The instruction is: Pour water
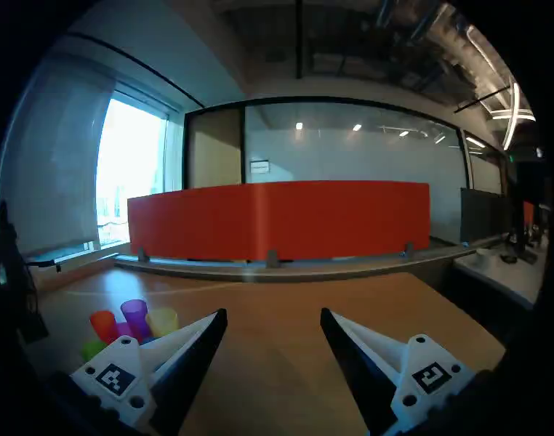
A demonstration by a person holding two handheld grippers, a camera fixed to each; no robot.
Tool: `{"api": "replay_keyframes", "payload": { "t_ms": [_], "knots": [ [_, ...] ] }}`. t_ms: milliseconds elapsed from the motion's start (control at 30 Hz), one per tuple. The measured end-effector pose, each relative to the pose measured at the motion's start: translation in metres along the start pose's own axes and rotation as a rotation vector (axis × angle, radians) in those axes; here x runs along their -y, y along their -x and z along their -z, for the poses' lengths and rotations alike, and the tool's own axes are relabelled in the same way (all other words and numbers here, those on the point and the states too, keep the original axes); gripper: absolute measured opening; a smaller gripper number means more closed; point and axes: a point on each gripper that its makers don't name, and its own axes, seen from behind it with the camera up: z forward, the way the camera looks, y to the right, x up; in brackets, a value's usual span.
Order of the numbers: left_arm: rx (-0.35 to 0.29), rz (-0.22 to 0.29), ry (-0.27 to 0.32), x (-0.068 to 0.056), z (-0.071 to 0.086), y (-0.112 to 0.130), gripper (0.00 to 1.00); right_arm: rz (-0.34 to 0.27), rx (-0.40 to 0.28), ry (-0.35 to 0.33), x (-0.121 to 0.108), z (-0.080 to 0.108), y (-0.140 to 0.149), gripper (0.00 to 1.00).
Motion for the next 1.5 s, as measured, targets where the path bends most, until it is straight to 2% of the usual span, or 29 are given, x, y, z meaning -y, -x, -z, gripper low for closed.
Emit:
{"api": "replay_keyframes", "payload": {
  "t_ms": [267,500,667,867,1000,1200,1500],
  "knots": [
    [0.007,0.002,0.054,-0.012,0.007,-0.039,0.97,0.034,0.022,-0.007,0.005,0.005,-0.026,0.99],
    [-0.028,0.002,0.078,-0.016,0.013,-0.078,0.97,0.047,0.007,-0.023,0.012,0.005,-0.047,0.99],
    [-0.032,-0.003,0.085,-0.016,0.013,-0.088,0.98,0.046,-0.005,-0.030,0.014,0.006,-0.055,0.99],
    [-0.019,-0.012,0.106,-0.017,0.011,-0.085,0.97,0.048,-0.003,-0.051,0.015,0.006,-0.057,0.99],
    [-0.012,-0.010,0.150,-0.025,0.012,-0.083,0.97,0.053,-0.006,-0.094,0.018,0.009,-0.061,0.99],
    [-0.018,-0.003,0.256,-0.045,0.017,-0.085,0.97,0.074,-0.018,-0.203,0.033,0.018,-0.068,0.99],
    [-0.006,-0.007,0.418,-0.080,0.030,-0.083,0.97,0.032,0.002,-0.378,0.057,0.034,-0.083,0.99]
  ]
}}
